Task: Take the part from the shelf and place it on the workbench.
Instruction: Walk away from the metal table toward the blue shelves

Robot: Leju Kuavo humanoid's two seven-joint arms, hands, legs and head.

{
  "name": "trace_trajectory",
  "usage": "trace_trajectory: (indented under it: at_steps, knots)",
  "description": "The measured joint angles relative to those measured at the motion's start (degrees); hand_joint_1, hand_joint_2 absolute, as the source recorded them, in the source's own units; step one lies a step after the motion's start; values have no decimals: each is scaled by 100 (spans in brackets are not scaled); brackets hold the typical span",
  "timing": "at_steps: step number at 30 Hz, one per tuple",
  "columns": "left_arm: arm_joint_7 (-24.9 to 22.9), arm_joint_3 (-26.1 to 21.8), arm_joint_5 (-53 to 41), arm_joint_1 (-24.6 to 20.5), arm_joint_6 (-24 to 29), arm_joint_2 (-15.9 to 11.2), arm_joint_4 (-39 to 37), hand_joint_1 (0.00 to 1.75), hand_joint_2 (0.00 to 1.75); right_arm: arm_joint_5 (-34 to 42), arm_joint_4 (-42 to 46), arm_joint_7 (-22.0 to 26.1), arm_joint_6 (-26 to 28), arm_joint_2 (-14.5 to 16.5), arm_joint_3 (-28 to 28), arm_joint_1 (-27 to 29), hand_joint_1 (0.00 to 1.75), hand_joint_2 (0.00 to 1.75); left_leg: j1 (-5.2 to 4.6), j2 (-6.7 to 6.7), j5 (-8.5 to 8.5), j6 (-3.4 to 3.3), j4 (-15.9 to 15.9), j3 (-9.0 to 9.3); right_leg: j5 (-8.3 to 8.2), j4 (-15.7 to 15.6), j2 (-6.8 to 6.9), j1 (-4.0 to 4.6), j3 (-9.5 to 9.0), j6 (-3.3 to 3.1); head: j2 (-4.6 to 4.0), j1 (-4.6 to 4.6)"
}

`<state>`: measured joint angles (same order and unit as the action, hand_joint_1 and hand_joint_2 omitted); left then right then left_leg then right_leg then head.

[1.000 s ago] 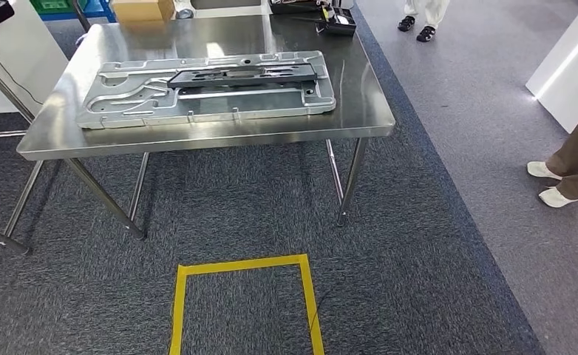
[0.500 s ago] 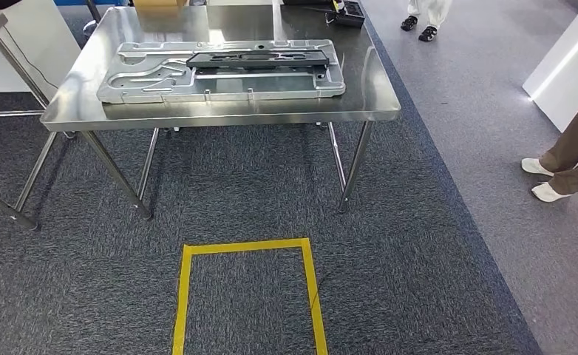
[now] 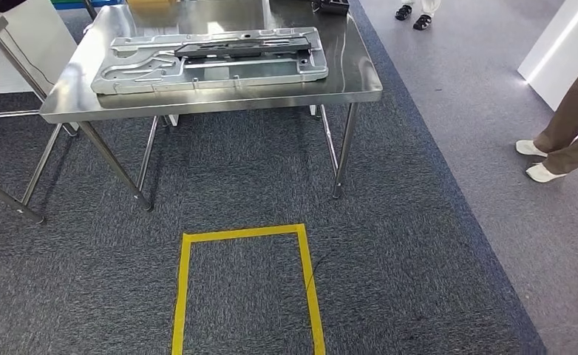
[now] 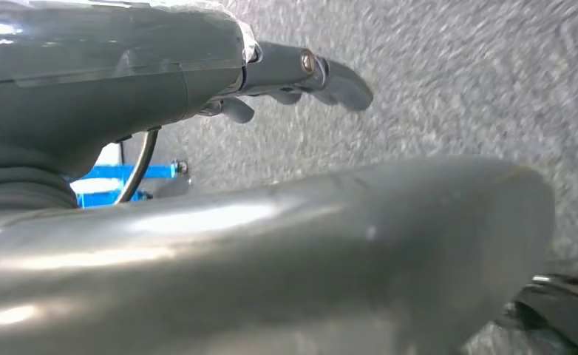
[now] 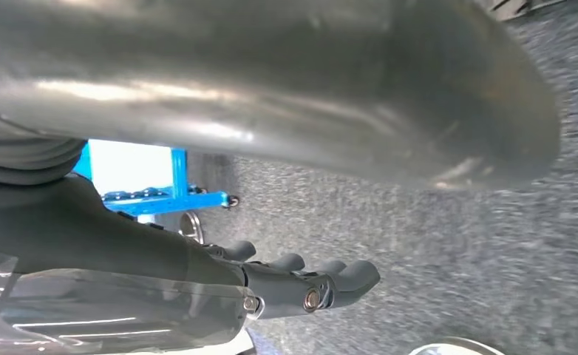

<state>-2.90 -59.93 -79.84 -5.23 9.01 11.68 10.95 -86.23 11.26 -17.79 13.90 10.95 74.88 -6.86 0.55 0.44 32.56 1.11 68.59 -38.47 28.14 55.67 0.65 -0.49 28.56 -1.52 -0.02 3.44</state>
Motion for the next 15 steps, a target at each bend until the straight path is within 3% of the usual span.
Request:
trace_trajectory:
  at_steps: [1,2,3,5,7,9,11,12,13,15]
  knots:
    - [-1,0,1,0,0,-1,0,0,0,0,0,-1,1,0,-1,3,0,0,4,0,163,15,324,-54,-55,10,1,8,80,-2,0,1]
    - [-1,0,1,-1,0,-1,0,0,0,-1,0,0,2,0,-1,5,0,0,6,0,188,20,512,-40,-107,26,2,16,162,1,0,1]
    - [-2,0,2,0,0,-1,0,0,0,-3,0,1,3,0,-2,6,0,0,6,0,95,14,506,66,-153,47,2,22,241,6,0,1]
    - [-3,0,4,-4,0,-2,0,0,0,-9,0,2,4,1,-4,5,0,0,-2,-4,-214,-41,-115,583,-230,101,0,32,384,25,0,1]
    - [-7,0,5,-18,0,-7,0,0,0,-11,0,1,5,8,-5,4,0,0,-31,-5,-284,-118,-961,1143,-300,148,-1,48,481,69,0,1]
    - [-11,0,8,-22,0,-10,0,0,0,-11,0,-5,7,13,-7,4,0,0,-70,-4,-225,-172,-1312,1305,-377,159,6,44,527,135,0,0]
    - [-15,0,14,-13,-3,-9,0,0,0,-10,0,-18,6,12,-7,2,0,0,-68,5,-293,-231,-1367,1248,-411,165,3,32,552,206,0,-1]
    - [-16,1,13,-11,-7,-9,0,0,0,-10,0,-25,5,11,-7,2,0,0,-70,9,-316,-246,-1385,1222,-310,188,-7,30,574,236,0,-1]
    - [-16,4,10,-10,-12,-9,0,0,0,-9,0,-33,3,10,-7,1,0,0,-68,9,-327,-247,-1400,1193,-108,215,-16,32,592,224,0,0]
    - [-25,16,-1,-4,-21,-9,0,0,0,-5,0,-50,-2,9,-7,7,0,0,-95,2,-331,-235,-1389,1138,338,255,-32,32,625,107,0,2]
